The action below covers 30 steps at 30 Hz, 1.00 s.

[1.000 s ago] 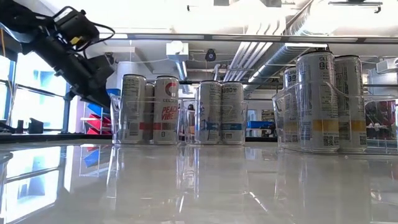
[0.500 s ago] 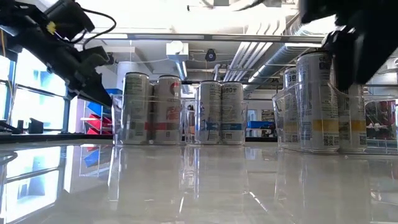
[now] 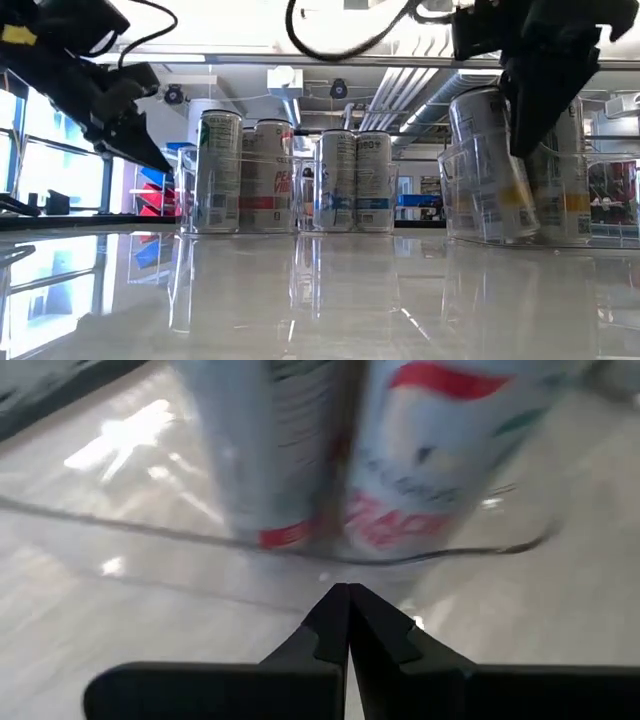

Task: Sort soda cans
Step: Move the bottom left transparent bin to the top left of the table

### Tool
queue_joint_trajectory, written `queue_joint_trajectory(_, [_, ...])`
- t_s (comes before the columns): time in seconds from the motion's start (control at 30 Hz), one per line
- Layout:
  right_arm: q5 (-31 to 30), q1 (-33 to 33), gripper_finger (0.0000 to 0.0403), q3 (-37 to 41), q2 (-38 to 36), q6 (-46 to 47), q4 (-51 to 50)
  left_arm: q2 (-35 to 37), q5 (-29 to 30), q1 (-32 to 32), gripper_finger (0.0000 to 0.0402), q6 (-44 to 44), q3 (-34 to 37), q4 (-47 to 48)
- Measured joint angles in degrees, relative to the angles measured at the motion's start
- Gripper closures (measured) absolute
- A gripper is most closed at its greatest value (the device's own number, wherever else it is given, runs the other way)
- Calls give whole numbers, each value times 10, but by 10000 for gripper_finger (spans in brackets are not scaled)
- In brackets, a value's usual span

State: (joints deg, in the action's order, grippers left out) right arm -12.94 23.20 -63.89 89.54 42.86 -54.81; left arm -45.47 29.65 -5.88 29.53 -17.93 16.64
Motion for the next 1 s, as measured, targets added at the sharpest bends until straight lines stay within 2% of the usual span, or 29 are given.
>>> queue_joint_trajectory(0.2, [0,-1,326,0,1,-7,-2,-3,23,38,401,4,0,50])
queue_joint_trajectory(0.33, [-1,0,333,0,1,-13,2,-3,30,91,401,-6,0,57])
queue_joint_trajectory(0.47, [-1,0,354,0,1,-30,10,-15,22,154,401,-53,0,37])
queue_joint_trajectory(0.67, [1,0,397,1,1,-57,27,-68,-35,272,401,-149,0,-43])
queue_joint_trajectory(0.83, [0,0,394,1,2,-58,30,-135,-87,364,401,-216,0,-142])
queue_joint_trajectory(1.0, [-1,0,398,1,2,-58,32,-204,-120,422,401,-261,0,-257])
